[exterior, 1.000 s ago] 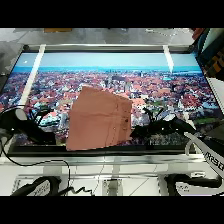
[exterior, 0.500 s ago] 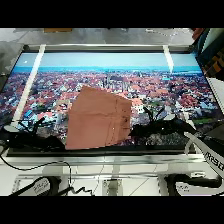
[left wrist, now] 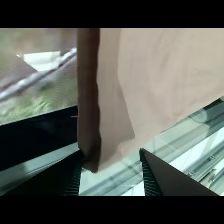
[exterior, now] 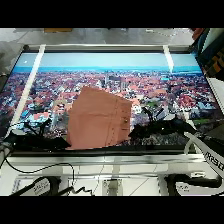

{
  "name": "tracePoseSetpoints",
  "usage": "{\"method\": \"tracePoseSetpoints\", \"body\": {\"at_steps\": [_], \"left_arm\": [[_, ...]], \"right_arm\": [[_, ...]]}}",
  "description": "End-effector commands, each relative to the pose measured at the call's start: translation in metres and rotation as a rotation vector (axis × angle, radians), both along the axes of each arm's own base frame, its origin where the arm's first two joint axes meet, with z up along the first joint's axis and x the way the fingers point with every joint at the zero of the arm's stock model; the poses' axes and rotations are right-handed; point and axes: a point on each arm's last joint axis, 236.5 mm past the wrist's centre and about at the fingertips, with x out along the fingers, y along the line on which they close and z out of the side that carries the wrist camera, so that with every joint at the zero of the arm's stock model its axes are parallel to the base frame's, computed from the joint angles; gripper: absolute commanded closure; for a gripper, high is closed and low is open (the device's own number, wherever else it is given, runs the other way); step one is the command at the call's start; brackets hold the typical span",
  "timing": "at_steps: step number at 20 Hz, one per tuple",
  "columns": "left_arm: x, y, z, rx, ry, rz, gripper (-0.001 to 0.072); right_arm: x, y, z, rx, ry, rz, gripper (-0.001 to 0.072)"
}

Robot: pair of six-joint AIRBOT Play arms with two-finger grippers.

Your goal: Fold the clothes and pants, and hang the long-sleeved shirts on hangers.

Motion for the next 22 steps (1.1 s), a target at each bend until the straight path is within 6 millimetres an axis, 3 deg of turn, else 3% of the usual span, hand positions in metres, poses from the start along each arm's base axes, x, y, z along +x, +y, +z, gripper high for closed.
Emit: {"method": "tracePoseSetpoints", "body": {"at_steps": [1, 4, 6, 8, 11, 14, 16, 18, 20, 22], "left_arm": [[0.003, 0.003, -0.012, 0.057, -0.023, -0.017, 0.0288], [-0.001, -0.009, -0.015, 0.061, -0.025, -0.084, 0.0416], [0.004, -0.015, -0.017, 0.078, -0.049, -0.108, 0.0698], [0.011, -0.024, -0.013, 0.057, -0.067, -0.091, 0.0693], [0.030, -0.023, -0.002, 0.051, -0.112, -0.079, 0.0694], [0.063, -0.022, 0.028, 0.031, -0.194, -0.090, 0.0694], [0.097, -0.024, 0.065, 0.003, -0.299, -0.075, 0.0694], [0.135, -0.028, 0.118, -0.033, -0.453, -0.039, 0.0694], [0.164, -0.030, 0.183, -0.052, -0.637, -0.018, 0.0694], [0.177, -0.033, 0.253, -0.039, -0.841, -0.039, 0.0695]], "right_arm": [[0.000, 0.000, 0.000, 0.001, 0.001, 0.001, 0.0693], [-0.001, 0.000, 0.000, 0.002, 0.001, 0.001, 0.0693], [0.000, 0.000, 0.000, 0.001, 0.000, 0.002, 0.0692], [0.002, 0.000, 0.003, 0.002, -0.029, 0.028, 0.0693], [0.016, 0.004, 0.021, 0.023, -0.080, 0.065, 0.0693], [0.044, 0.001, 0.050, -0.009, -0.216, 0.113, 0.0694], [0.064, -0.002, 0.080, -0.043, -0.340, 0.136, 0.0694], [0.081, -0.003, 0.122, -0.055, -0.475, 0.140, 0.0694], [0.092, -0.004, 0.168, -0.067, -0.638, 0.160, 0.0694], [0.100, -0.006, 0.214, -0.087, -0.800, 0.159, 0.0694]]}}
